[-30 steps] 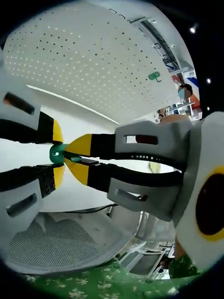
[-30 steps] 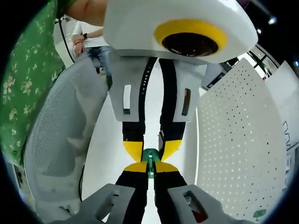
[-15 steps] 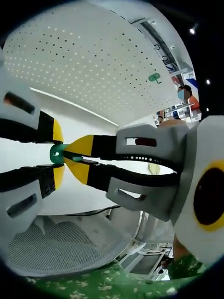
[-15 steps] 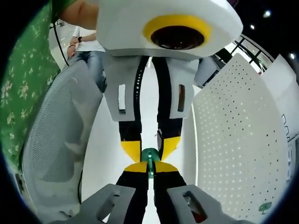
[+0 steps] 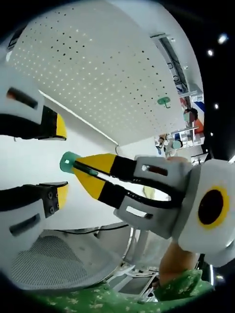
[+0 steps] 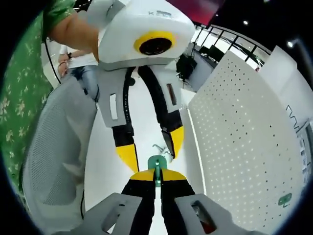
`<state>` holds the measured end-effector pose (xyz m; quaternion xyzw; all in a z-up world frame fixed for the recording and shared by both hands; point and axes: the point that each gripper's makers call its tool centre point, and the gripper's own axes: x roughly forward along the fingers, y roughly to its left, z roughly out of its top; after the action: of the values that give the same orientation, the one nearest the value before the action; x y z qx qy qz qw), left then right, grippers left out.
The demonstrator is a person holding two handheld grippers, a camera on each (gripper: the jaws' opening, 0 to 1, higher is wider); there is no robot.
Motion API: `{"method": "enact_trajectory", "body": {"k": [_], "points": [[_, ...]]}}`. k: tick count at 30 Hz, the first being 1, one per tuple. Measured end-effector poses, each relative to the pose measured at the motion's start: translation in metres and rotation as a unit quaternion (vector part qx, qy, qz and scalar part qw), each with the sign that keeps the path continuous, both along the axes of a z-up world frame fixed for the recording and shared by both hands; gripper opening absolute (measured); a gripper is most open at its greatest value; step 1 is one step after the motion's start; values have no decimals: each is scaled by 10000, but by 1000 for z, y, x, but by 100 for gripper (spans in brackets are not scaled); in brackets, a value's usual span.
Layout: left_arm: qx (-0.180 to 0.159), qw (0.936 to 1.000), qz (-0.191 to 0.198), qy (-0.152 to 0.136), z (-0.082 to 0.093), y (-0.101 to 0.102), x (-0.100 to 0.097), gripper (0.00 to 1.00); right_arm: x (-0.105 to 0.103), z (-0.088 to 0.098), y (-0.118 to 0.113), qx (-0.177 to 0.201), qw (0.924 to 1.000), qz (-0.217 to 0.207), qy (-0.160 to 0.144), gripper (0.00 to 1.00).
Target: Insert the hook assembly into the mounting plate slot until the hook locks in place.
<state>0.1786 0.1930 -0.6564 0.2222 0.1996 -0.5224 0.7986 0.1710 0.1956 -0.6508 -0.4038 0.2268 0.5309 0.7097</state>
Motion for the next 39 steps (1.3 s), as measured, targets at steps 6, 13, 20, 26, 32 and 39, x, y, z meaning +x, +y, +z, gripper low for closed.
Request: {"method": "enact_trajectory", "body": {"k": [6, 13, 20, 26, 32, 39], "points": [[-625, 9975, 328, 78, 11, 1, 5, 52, 6, 6, -6, 215, 9994, -262, -24, 1], [-1444, 9875, 621, 96, 27, -1, 8, 70, 11, 12, -10, 466, 9975, -521, -65, 1], [-2179, 9738, 642, 91, 45, 0, 3, 86, 15, 15, -16, 659, 9951, -737, -35, 1], [-2631, 9595, 983, 201, 52, 11, 7, 93, 22, 18, -18, 999, 9896, -1031, -5, 1], [-3050, 9431, 1319, 77, 65, 21, 11, 97, 33, 27, -18, 1495, 9781, -1448, -54, 1], [-3138, 9382, 1458, -70, 71, 27, 10, 100, 52, 46, -21, 2320, 9499, -2074, -278, 1]]}}
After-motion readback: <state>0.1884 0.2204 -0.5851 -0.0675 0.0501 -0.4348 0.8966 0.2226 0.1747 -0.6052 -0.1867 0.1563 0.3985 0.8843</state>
